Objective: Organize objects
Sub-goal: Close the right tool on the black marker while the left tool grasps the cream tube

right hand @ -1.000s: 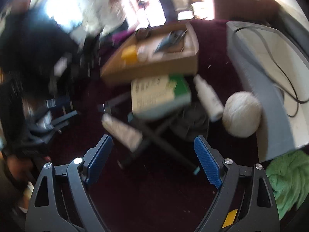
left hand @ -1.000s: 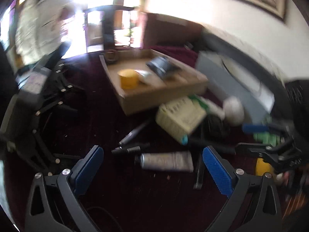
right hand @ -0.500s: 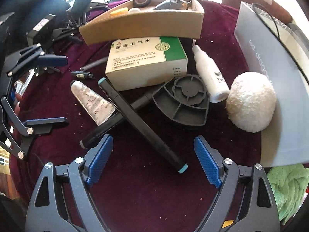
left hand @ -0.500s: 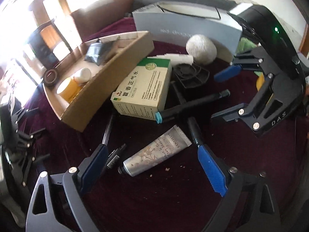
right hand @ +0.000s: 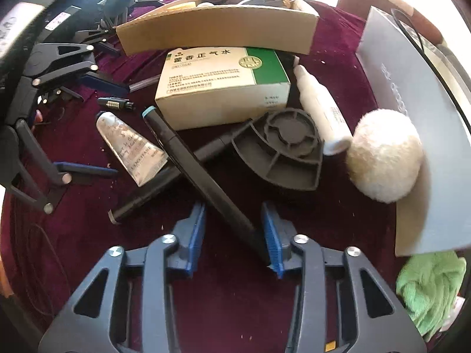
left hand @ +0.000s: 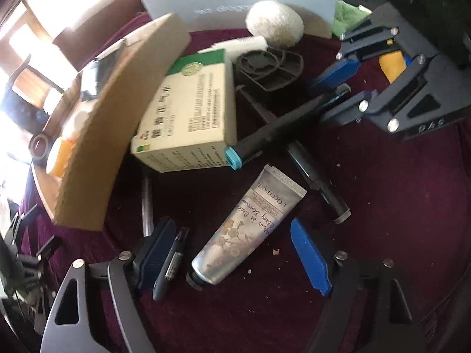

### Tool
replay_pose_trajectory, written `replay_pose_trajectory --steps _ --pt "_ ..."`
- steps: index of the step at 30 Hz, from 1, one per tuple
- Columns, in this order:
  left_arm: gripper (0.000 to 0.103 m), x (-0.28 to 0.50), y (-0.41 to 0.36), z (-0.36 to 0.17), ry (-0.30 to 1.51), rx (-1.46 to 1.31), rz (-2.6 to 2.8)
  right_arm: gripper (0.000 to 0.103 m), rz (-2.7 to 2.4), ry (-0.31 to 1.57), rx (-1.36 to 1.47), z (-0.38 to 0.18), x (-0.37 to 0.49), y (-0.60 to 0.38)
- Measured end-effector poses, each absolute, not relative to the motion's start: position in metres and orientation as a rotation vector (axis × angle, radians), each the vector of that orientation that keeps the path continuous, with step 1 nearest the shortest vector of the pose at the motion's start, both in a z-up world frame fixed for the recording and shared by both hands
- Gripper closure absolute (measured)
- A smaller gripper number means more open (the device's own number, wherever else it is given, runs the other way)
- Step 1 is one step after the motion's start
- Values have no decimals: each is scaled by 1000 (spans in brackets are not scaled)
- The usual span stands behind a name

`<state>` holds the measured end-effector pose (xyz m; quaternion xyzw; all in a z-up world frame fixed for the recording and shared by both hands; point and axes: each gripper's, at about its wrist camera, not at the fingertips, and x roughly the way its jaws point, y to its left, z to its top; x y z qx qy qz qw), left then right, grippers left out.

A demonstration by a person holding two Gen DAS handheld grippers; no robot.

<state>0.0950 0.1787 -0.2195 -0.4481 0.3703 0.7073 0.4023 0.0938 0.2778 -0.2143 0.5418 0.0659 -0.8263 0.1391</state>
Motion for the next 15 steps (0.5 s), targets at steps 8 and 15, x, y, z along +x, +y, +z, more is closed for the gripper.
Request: replay_pose_trajectory --steps 8,15 --pt "46 92 179 -216 925 -1115 1707 80 -2386 222 1574 -212 112 271" --pt "66 98 172 -209 949 -1151 1605 86 -2341 30 1589 -204 120 274"
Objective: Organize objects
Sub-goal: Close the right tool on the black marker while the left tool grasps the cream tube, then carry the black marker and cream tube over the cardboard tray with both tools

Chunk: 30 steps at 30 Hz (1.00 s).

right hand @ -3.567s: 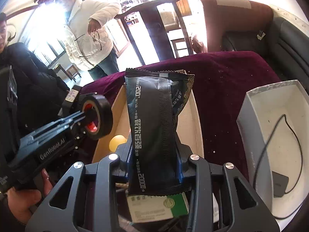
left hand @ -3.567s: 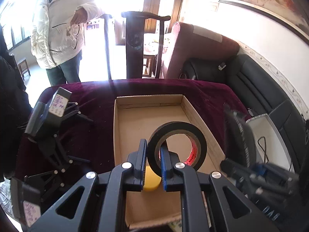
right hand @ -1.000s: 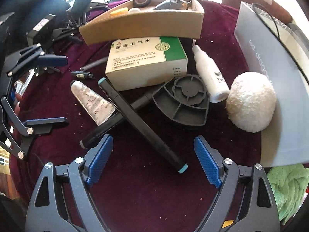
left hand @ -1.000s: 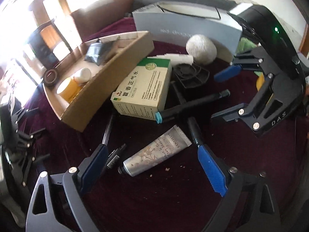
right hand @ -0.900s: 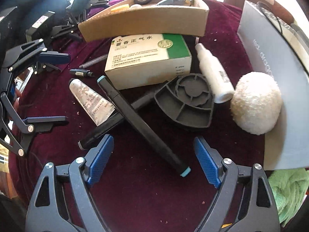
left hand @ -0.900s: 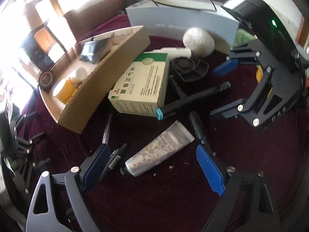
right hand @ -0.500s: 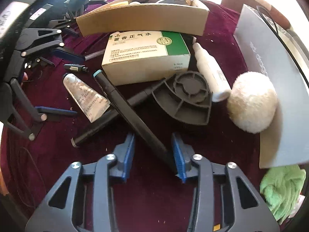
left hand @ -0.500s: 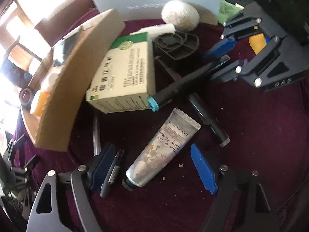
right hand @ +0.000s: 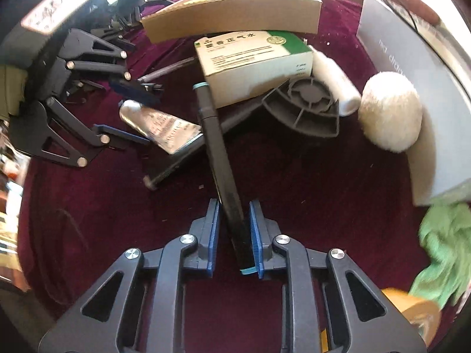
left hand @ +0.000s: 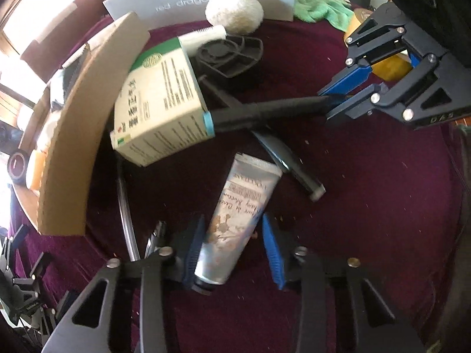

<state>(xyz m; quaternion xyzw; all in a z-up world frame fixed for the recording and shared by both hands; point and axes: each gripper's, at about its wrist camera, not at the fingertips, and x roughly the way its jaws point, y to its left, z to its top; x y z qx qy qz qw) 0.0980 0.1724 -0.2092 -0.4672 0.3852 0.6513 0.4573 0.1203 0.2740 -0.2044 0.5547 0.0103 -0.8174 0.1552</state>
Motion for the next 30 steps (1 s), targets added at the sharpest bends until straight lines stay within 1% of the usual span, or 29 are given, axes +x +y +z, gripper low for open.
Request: replay_pose_trajectory --steps 3,7,16,20,25,30 --pt "68 97 167 -207 909 -1173 1633 87 -2329 -60 1566 -198 122 276" --pt "74 100 157 -203 815 -1190 1718 89 -2332 -133 1523 -188 129 275" --pt "74 112 120 -182 469 -1208 1971 89 -2360 -262 1417 -160 153 286" --pt "75 119 115 -170 335 -1181 2078 89 -2383 -276 1370 -148 156 286" --pt "75 134 126 -153 215 -1134 2186 89 -2413 -271 1291 -129 156 290" --pt "75 134 122 -126 166 -1063 2326 89 -2439 -268 1218 -111 156 293"
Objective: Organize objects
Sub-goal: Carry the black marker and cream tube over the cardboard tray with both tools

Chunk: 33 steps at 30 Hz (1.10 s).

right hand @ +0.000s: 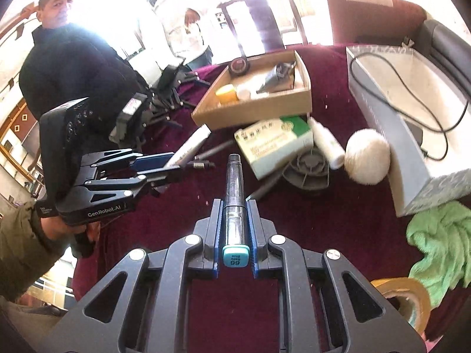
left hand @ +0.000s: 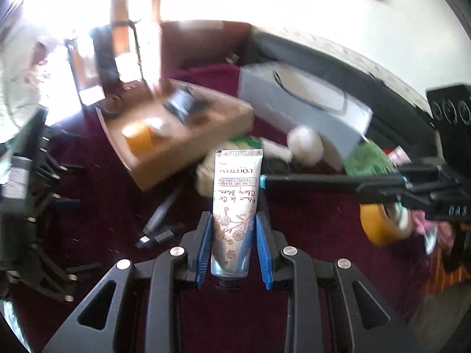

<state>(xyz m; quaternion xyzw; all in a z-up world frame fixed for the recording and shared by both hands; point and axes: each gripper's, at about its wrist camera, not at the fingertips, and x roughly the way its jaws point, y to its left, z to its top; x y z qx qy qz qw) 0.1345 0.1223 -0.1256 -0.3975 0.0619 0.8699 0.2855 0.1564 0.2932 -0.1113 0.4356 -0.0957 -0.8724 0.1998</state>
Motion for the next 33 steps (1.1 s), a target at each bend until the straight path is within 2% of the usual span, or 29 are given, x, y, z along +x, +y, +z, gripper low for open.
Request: replay_pose_trajectory --steps 7,10,15,22,33 --pt "75 130 122 -95 71 -1013 2595 89 -2554 -245 1074 -80 157 302" --pt "75 131 122 -83 -15 -991 2731 89 -2658 -185 981 -66 163 301" --pt "75 125 138 -55 -47 -929 2808 89 -2771 -99 817 -35 161 296" --pt "75 111 143 -21 -122 -880 2839 89 -2741 -164 797 -12 132 292" --pt "75 79 143 -34 -129 -1011 2868 89 -2709 -243 838 -15 97 298"
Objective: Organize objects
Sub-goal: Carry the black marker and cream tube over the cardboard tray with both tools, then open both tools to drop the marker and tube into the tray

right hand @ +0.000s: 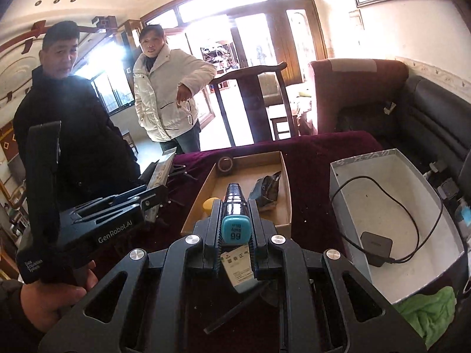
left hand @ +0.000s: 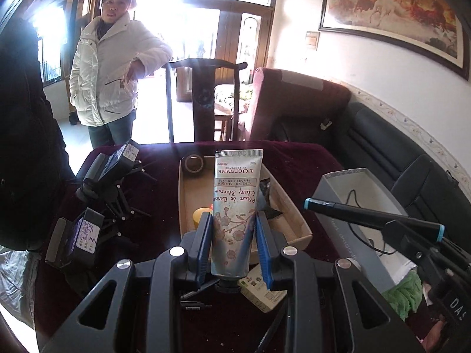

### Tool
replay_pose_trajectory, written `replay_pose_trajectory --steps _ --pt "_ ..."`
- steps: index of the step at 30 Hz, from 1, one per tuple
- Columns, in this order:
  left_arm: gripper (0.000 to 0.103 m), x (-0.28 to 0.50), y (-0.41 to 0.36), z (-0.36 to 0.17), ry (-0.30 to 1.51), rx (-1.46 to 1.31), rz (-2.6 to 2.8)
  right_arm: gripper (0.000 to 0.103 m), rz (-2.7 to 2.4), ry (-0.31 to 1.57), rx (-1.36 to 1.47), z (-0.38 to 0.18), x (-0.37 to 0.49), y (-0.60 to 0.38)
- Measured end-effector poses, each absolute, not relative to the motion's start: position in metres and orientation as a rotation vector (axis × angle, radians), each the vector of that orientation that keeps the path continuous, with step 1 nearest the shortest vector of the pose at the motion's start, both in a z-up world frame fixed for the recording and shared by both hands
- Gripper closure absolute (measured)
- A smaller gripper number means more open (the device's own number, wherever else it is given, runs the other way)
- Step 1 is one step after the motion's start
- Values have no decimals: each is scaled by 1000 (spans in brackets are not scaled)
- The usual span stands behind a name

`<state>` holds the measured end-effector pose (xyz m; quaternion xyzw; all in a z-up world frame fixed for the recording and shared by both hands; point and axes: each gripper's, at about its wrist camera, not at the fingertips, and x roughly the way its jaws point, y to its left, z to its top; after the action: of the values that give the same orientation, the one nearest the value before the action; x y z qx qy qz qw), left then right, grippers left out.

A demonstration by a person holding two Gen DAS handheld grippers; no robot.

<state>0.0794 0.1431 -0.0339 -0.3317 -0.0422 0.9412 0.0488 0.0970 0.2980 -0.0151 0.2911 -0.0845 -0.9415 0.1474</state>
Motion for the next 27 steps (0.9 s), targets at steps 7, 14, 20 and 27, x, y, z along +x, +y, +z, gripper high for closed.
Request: replay_pose_trajectory --steps 7,14,20,27 --pt "75 53 135 -36 -147 -1042 2875 89 -2693 -286 874 -24 66 299" --pt "75 12 137 -44 -114 -1093 2861 89 -2682 -347 906 -36 27 299" --pt "75 -38 130 -66 -140 -1216 2823 89 -2688 -369 943 -44 -15 300" --pt "75 -79 128 -90 -149 -1285 2786 89 -2689 -372 999 -62 -58 291"
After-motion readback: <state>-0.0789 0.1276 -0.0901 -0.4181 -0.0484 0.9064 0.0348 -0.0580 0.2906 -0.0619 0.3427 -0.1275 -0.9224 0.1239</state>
